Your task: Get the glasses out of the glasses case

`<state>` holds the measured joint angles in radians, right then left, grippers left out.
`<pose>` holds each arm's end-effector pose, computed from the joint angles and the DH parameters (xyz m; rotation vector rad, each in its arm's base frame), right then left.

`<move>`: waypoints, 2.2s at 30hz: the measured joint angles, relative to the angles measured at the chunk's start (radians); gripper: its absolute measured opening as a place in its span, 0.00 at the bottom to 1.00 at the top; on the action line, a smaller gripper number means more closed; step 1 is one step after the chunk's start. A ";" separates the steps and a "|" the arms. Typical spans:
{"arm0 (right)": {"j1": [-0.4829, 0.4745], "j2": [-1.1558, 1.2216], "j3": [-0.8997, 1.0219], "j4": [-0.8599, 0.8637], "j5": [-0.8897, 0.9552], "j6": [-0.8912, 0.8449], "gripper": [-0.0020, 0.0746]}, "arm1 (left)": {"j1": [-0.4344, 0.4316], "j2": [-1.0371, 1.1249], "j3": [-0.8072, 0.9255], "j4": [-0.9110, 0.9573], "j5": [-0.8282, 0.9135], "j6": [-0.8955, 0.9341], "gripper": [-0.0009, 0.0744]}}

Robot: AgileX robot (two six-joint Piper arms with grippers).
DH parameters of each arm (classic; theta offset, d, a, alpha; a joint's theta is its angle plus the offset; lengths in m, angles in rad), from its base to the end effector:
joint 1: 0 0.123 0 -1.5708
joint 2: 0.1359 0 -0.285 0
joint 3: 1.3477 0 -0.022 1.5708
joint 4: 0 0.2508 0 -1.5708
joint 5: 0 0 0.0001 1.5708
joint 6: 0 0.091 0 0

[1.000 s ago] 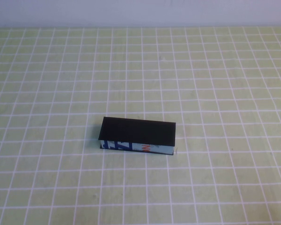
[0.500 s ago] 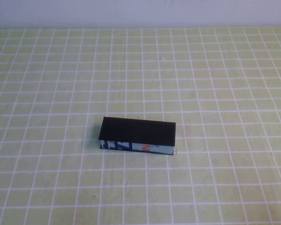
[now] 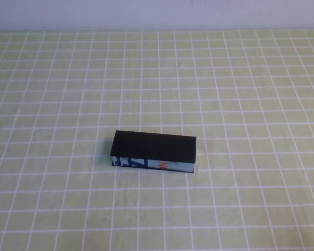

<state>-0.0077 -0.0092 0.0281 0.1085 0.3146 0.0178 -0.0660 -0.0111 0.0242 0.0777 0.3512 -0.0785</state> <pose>0.0542 0.0026 0.1760 0.0931 1.8142 0.1107 0.0532 -0.0011 0.1741 0.0372 1.8465 -0.0253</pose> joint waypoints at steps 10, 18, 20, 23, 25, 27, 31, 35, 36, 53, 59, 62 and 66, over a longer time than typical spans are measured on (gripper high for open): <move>0.000 0.000 0.000 0.000 0.000 0.000 0.00 | 0.000 0.000 0.000 -0.004 -0.011 0.000 0.01; 0.000 0.000 0.000 0.000 0.000 0.000 0.00 | 0.000 0.000 0.000 -0.004 -0.013 0.000 0.01; 0.000 0.000 0.000 0.000 0.000 0.000 0.00 | 0.000 0.000 0.000 -0.004 -0.013 0.000 0.01; 0.000 0.000 0.000 0.000 0.000 0.000 0.00 | 0.000 0.000 0.000 -0.045 -0.041 -0.025 0.01; 0.000 0.000 0.000 0.000 0.000 0.000 0.00 | 0.000 0.000 0.002 -0.127 -0.102 -0.070 0.01; 0.000 0.000 0.000 0.000 0.000 0.000 0.00 | 0.000 0.000 0.002 -0.233 -0.183 -0.115 0.01; 0.000 0.000 0.000 0.000 0.000 0.000 0.00 | 0.000 0.000 0.002 -0.336 -0.307 -0.147 0.01; 0.000 0.000 0.000 0.000 0.000 0.000 0.00 | 0.000 0.000 -0.006 -0.357 -0.288 -0.182 0.01; 0.000 0.000 0.000 0.000 0.000 0.000 0.00 | 0.000 0.008 -0.024 -0.359 -0.230 -0.187 0.01; 0.000 0.000 0.000 0.000 0.000 0.000 0.00 | 0.000 0.760 -0.711 -0.646 0.363 0.426 0.01; 0.000 0.000 0.000 0.000 0.000 0.000 0.00 | 0.000 1.092 -0.856 -0.896 0.419 0.717 0.01; 0.000 0.000 0.000 0.000 0.000 0.000 0.00 | 0.000 1.214 -0.900 -0.979 0.419 0.808 0.01; 0.000 0.000 0.000 0.000 0.000 0.000 0.00 | 0.000 1.349 -0.939 -1.022 0.398 0.867 0.01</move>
<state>-0.0077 -0.0092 0.0281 0.1085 0.3146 0.0178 -0.0660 1.3382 -0.9146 -0.9446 0.7493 0.7883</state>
